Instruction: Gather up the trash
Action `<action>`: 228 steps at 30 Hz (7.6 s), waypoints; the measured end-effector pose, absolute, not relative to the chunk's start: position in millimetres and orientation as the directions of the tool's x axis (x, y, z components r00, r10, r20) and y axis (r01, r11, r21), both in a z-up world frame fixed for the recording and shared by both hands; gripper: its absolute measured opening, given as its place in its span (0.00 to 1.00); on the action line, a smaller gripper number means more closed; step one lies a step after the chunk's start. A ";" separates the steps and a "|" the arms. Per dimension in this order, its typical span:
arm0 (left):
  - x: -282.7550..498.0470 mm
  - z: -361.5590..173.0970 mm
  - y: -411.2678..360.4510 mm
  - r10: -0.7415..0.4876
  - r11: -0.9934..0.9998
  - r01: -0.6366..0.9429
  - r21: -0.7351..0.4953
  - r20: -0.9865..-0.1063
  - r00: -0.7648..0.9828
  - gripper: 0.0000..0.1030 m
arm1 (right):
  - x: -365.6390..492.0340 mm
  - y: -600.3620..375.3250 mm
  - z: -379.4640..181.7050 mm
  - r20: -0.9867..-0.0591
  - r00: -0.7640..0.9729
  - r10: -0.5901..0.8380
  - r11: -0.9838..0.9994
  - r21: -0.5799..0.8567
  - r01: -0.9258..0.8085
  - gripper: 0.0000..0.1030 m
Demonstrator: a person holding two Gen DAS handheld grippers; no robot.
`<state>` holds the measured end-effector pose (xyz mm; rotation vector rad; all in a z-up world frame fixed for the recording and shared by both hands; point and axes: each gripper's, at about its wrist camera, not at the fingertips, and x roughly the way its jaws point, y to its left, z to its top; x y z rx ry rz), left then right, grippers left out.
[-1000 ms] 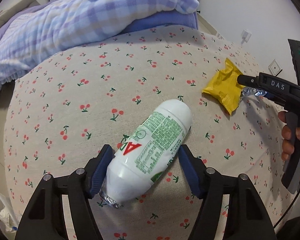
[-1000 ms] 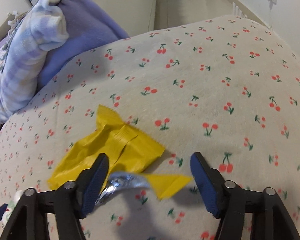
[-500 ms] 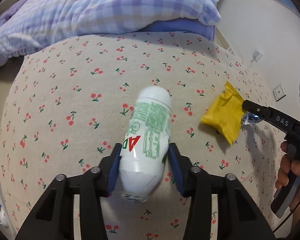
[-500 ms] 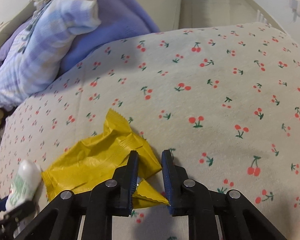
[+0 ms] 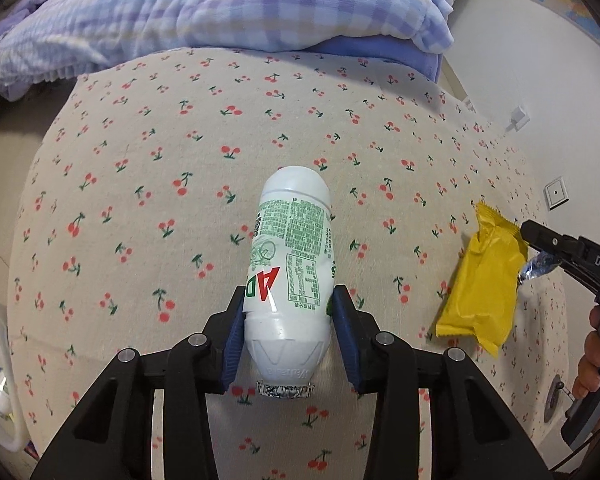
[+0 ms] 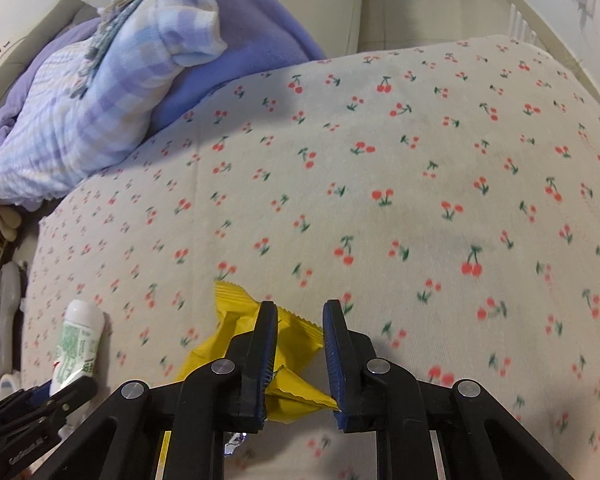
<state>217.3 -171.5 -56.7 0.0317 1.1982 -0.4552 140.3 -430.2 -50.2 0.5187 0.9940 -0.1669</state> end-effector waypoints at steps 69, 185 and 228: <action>165.0 -8.6 30.4 -0.310 0.949 0.175 -0.262 -0.876 0.369 0.41 | 146.0 -319.8 -73.8 -0.898 0.402 0.179 0.915 0.302 0.267 0.18; -11.5 8.6 40.1 -0.033 0.999 0.041 -0.009 -0.773 0.634 1.00 | -48.8 -183.7 2.0 -0.705 0.706 -0.064 0.992 0.033 0.122 0.99; -12.5 5.4 40.3 -0.033 0.999 0.042 -0.008 -0.775 0.631 1.00 | -46.7 -185.8 1.1 -0.700 0.711 -0.066 0.991 0.036 0.128 0.99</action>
